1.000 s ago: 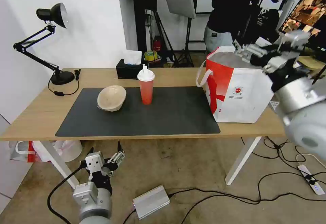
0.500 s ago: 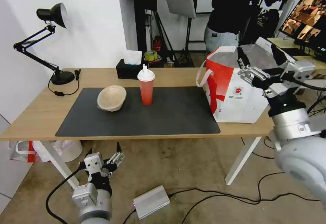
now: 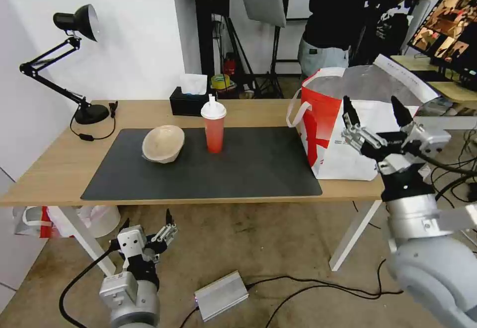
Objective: Pick up the trash from the table and place it into the takeout bag.
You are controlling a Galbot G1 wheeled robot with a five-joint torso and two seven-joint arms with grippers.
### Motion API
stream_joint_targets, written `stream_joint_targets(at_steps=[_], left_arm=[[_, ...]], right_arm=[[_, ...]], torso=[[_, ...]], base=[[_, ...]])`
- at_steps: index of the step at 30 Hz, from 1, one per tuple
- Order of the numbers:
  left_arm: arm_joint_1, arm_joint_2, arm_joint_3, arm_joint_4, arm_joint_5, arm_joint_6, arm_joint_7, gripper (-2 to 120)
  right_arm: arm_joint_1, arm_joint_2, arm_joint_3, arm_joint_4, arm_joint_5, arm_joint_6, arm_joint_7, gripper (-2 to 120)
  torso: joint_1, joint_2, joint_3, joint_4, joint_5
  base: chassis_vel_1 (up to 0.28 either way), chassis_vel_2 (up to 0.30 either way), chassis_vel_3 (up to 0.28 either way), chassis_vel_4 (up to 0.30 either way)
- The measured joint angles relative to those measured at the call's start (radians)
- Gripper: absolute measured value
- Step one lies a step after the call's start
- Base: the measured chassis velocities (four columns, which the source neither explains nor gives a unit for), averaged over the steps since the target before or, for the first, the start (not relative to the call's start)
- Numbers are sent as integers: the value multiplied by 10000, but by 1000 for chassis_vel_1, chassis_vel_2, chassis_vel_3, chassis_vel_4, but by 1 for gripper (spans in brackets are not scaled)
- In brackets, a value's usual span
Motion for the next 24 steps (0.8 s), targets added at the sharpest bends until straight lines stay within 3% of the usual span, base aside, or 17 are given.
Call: stream_joint_targets(at_steps=[14,24], left_arm=[[136,72,52,-227,-45,-2,18,100],[145,193,-231,-454,-123,-18,134,100]], right_arm=[[-1818,1642,-311,-227,-1611,334,-966,100],[-2562,2304,-676,-357,-2453,436,-1367,100]], torso=[[1,0,0,0,0],[1,1,0,0,0]], base=[[0,0,0,0],[0,0,0,0]])
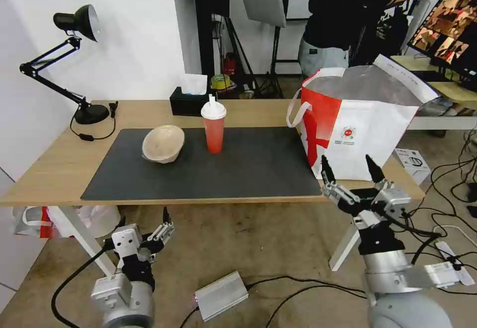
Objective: Pick up the trash from the table and place it into the takeout bag.
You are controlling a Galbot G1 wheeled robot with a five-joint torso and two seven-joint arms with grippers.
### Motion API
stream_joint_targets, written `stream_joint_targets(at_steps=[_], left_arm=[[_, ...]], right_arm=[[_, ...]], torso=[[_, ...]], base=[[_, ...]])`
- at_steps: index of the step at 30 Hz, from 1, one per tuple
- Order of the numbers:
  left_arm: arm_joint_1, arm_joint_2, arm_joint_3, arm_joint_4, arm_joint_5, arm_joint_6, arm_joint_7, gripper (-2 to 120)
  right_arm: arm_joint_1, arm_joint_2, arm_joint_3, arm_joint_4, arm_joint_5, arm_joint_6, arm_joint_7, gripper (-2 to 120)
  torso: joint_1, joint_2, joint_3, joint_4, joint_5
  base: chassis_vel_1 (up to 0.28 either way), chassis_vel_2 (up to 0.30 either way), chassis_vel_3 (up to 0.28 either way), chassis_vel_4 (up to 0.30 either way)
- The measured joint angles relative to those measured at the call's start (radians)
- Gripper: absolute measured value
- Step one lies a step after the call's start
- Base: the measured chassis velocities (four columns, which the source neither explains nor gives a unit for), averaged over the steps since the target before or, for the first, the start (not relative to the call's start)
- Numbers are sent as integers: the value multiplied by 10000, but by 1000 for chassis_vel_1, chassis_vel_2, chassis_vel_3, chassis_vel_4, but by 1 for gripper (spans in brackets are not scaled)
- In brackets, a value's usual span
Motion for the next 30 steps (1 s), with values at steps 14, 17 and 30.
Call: stream_joint_targets(at_steps=[14,17,30], left_arm=[[22,-53,-16,-105,-24,-42,38,100],[23,-49,-10,-107,-22,-47,39,100],[35,-64,-45,-146,-21,-72,40,100]], right_arm=[[-880,227,-338,-278,-957,494,-324,100],[-1040,311,-456,-388,-1120,598,-366,100],[-1387,472,-787,-665,-1464,832,-500,100]], torso=[[0,0,0,0,1],[0,0,0,0,1],[0,0,0,0,1]], base=[[0,0,0,0],[0,0,0,0],[0,0,0,0]])
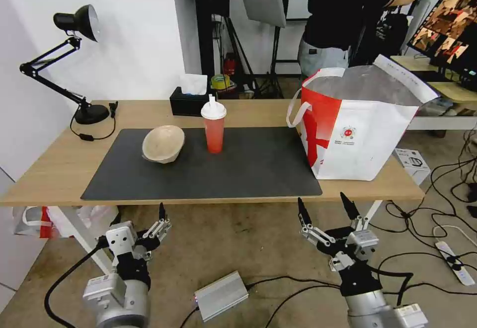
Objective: Pick up the trash from the table and place it into the takeout bag.
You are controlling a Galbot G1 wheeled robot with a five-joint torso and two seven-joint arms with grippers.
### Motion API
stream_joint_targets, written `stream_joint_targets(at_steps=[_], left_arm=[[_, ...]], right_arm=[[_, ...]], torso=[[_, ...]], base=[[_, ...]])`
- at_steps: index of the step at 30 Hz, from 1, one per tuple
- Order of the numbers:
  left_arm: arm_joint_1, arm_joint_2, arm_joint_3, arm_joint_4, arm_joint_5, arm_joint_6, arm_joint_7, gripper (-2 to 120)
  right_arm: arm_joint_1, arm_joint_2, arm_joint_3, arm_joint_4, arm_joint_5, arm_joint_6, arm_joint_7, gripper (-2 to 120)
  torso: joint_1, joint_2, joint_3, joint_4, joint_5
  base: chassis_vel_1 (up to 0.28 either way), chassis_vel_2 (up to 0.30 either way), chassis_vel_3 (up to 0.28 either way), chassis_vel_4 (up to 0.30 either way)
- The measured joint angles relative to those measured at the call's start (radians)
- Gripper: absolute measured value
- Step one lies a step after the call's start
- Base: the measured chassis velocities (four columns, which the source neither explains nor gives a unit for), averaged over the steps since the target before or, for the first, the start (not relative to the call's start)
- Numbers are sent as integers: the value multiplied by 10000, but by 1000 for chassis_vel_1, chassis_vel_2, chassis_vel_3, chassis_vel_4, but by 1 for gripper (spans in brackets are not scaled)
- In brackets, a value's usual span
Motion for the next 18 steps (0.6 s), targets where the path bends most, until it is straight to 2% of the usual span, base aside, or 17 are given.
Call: stream_joint_targets(at_steps=[18], left_arm=[[-21,-39,-54,-23,4,-16,-3,100]], right_arm=[[-117,110,-220,-81,-157,25,-11,100]], torso=[[0,0,0,0,0]], base=[[0,0,0,0]])
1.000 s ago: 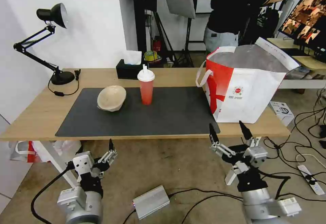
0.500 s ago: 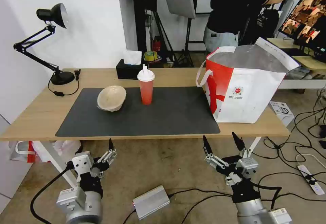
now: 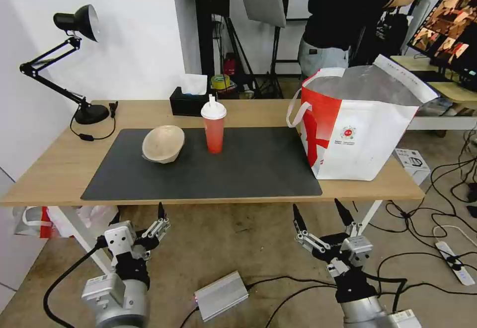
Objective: Pick up the trash from the table and place it into the takeout bag.
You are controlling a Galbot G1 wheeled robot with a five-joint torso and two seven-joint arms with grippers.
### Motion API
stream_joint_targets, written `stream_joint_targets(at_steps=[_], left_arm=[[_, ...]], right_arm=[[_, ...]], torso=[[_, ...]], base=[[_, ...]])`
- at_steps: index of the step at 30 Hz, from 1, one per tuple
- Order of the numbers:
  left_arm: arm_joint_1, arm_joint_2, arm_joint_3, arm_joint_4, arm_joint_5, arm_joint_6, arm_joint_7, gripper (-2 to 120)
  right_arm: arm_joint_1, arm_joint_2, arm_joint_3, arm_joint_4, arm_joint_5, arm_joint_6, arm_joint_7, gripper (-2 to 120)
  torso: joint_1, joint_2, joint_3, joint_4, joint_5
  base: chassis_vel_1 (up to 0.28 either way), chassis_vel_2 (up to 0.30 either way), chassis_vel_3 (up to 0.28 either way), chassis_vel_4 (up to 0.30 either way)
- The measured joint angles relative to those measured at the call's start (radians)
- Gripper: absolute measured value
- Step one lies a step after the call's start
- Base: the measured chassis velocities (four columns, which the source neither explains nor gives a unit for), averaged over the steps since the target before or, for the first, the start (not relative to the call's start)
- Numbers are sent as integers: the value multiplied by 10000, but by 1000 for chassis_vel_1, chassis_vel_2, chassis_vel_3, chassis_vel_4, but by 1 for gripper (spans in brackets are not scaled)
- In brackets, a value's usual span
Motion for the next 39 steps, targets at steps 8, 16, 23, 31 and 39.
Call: stream_joint_targets(at_steps=[8,16,23,31,39], left_arm=[[-14,35,-213,-68,-131,-6,-4,100],[-2,11,-222,-94,-138,-6,-3,100],[6,17,-196,-76,-139,-6,-4,100],[-35,134,-221,-42,-169,-5,-4,100],[-40,119,-219,-1,-199,-3,-4,100]], right_arm=[[-30,94,-177,-79,-174,-4,82,100],[-35,145,-339,-75,90,-170,344,100],[-121,268,-408,-56,-242,-56,410,100],[-262,314,-440,160,-256,-58,436,100],[-218,332,-375,163,-260,-58,445,100]], torso=[[0,0,0,0,0],[0,0,0,0,0],[0,0,0,0,0],[0,0,0,0,0],[0,0,0,0,0]], base=[[0,0,0,0],[0,0,0,0],[0,0,0,0],[0,0,0,0],[0,0,0,0]])
